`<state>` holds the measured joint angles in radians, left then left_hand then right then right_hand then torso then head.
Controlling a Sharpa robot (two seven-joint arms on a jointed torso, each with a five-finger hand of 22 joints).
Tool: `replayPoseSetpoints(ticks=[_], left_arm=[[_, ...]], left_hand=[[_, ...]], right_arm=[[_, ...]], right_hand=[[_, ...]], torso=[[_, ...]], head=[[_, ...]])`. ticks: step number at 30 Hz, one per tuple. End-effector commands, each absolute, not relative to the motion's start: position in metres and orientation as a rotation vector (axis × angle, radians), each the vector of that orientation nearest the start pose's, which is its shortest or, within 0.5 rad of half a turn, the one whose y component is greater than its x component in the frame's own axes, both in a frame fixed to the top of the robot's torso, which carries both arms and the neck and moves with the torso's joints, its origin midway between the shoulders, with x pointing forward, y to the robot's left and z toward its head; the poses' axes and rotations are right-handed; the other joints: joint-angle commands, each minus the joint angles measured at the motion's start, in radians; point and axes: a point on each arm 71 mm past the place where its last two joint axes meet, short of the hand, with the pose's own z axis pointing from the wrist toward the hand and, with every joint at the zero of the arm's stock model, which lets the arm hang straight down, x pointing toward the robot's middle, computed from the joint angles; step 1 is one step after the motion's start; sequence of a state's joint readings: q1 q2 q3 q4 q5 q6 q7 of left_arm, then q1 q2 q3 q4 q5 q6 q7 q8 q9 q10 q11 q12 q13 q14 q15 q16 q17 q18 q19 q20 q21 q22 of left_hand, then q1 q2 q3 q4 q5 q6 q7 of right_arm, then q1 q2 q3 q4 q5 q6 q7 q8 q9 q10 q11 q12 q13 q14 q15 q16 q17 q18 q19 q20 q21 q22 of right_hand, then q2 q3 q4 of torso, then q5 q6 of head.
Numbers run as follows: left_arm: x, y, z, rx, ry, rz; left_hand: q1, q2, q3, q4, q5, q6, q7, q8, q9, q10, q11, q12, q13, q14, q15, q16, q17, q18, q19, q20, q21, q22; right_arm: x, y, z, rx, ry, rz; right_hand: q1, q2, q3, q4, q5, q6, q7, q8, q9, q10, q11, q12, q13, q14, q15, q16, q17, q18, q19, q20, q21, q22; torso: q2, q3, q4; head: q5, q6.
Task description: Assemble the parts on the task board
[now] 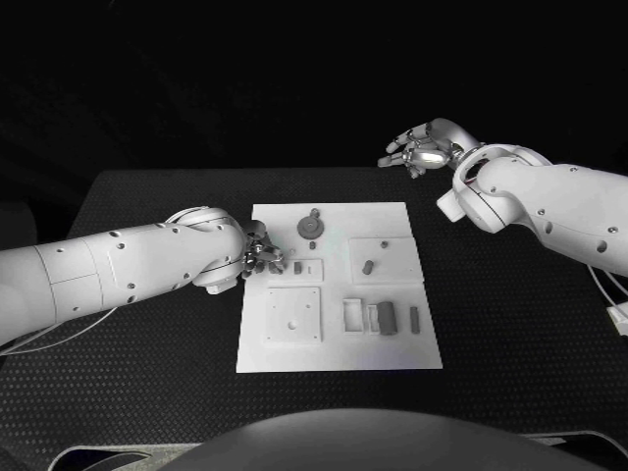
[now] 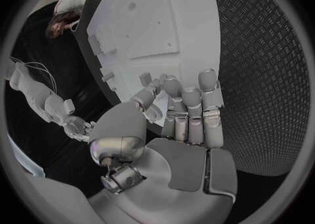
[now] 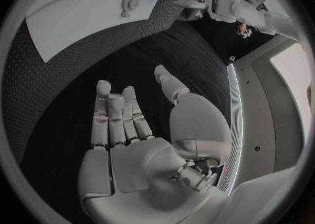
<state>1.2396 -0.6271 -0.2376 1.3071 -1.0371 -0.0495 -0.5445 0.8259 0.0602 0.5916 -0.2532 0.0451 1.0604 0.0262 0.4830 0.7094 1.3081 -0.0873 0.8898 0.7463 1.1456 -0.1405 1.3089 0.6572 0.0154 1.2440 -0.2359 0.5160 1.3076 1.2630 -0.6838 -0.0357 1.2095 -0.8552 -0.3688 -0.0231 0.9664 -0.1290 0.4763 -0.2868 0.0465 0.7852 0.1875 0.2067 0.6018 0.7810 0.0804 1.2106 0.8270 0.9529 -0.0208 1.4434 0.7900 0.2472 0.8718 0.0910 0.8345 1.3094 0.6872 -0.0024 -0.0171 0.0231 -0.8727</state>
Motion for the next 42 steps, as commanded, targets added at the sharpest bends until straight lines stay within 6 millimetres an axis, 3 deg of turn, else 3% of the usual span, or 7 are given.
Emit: replayPoseSetpoints(ticks=[1,17,23,31,42], left_arm=[[0.4925,0.1830,-0.2797,-0.222,2.321,-0.260],[0.4930,0.1840,-0.2798,-0.229,2.313,-0.259],[0.4938,0.1838,-0.2796,-0.241,2.306,-0.261],[0.4945,0.1830,-0.2797,-0.247,2.305,-0.268],[0.4947,0.1824,-0.2801,-0.240,2.313,-0.270]], left_hand=[[0.009,0.003,0.005,0.001,0.003,0.019,-0.006,0.019,0.068,0.008,-0.001,0.004,0.001,0.001,-0.005,0.006,-0.001,0.020,0.004,-0.004,0.005,0.020],[0.013,0.006,0.005,-0.003,0.003,0.021,-0.006,0.019,0.067,0.010,-0.001,0.005,0.002,0.002,-0.005,0.007,-0.001,0.019,0.005,-0.003,0.007,0.020],[-0.006,-0.014,-0.009,0.008,0.003,0.014,-0.003,0.012,0.063,0.008,0.002,0.003,0.002,0.001,-0.005,0.006,-0.003,0.019,0.004,-0.002,0.007,0.019],[-0.112,-0.064,-0.094,0.052,0.003,0.011,-0.003,0.008,0.061,0.004,0.002,0.001,0.004,-0.002,-0.007,0.005,-0.006,0.020,-0.002,-0.005,0.003,0.017],[-0.166,-0.082,-0.151,0.057,0.003,0.011,-0.006,0.008,0.061,0.003,-0.001,0.000,0.007,-0.004,-0.012,0.007,-0.007,0.024,-0.007,-0.009,-0.002,0.016]], right_arm=[[0.5549,-0.2220,-0.1710,0.457,1.644,0.822],[0.5549,-0.2221,-0.1711,0.457,1.644,0.822],[0.5550,-0.2220,-0.1712,0.457,1.645,0.822],[0.5551,-0.2222,-0.1712,0.458,1.645,0.822],[0.5552,-0.2221,-0.1714,0.458,1.648,0.823]], right_hand=[[-0.001,0.011,-0.005,0.001,0.003,0.000,0.005,0.004,-0.001,-0.007,0.002,0.005,-0.002,-0.007,-0.003,0.005,-0.001,0.015,0.000,0.009,-0.006,0.013],[-0.002,0.011,-0.005,0.002,0.003,0.000,0.005,0.004,-0.001,-0.007,0.002,0.006,-0.003,-0.008,-0.003,0.006,-0.002,0.015,0.000,0.009,-0.006,0.013],[-0.002,0.011,-0.005,0.002,0.003,0.000,0.005,0.004,-0.002,-0.007,0.002,0.006,-0.003,-0.008,-0.003,0.006,-0.002,0.015,0.000,0.009,-0.006,0.013],[-0.002,0.011,-0.005,0.002,0.003,0.000,0.005,0.004,-0.002,-0.007,0.002,0.006,-0.004,-0.008,-0.003,0.006,-0.002,0.015,0.000,0.009,-0.006,0.013],[-0.003,0.011,-0.005,0.002,0.003,0.000,0.005,0.004,-0.002,-0.007,0.002,0.006,-0.004,-0.008,-0.003,0.006,-0.003,0.015,0.000,0.009,-0.007,0.013]], torso=[[0.000,-0.0001,0.0002],[0.000,-0.0003,0.0001],[0.000,0.0000,-0.0009],[0.000,0.0005,-0.0007],[0.000,0.0005,-0.0014]], head=[[0.000,0.000],[0.001,0.000],[0.002,0.000],[0.001,0.000],[-0.001,0.000]])
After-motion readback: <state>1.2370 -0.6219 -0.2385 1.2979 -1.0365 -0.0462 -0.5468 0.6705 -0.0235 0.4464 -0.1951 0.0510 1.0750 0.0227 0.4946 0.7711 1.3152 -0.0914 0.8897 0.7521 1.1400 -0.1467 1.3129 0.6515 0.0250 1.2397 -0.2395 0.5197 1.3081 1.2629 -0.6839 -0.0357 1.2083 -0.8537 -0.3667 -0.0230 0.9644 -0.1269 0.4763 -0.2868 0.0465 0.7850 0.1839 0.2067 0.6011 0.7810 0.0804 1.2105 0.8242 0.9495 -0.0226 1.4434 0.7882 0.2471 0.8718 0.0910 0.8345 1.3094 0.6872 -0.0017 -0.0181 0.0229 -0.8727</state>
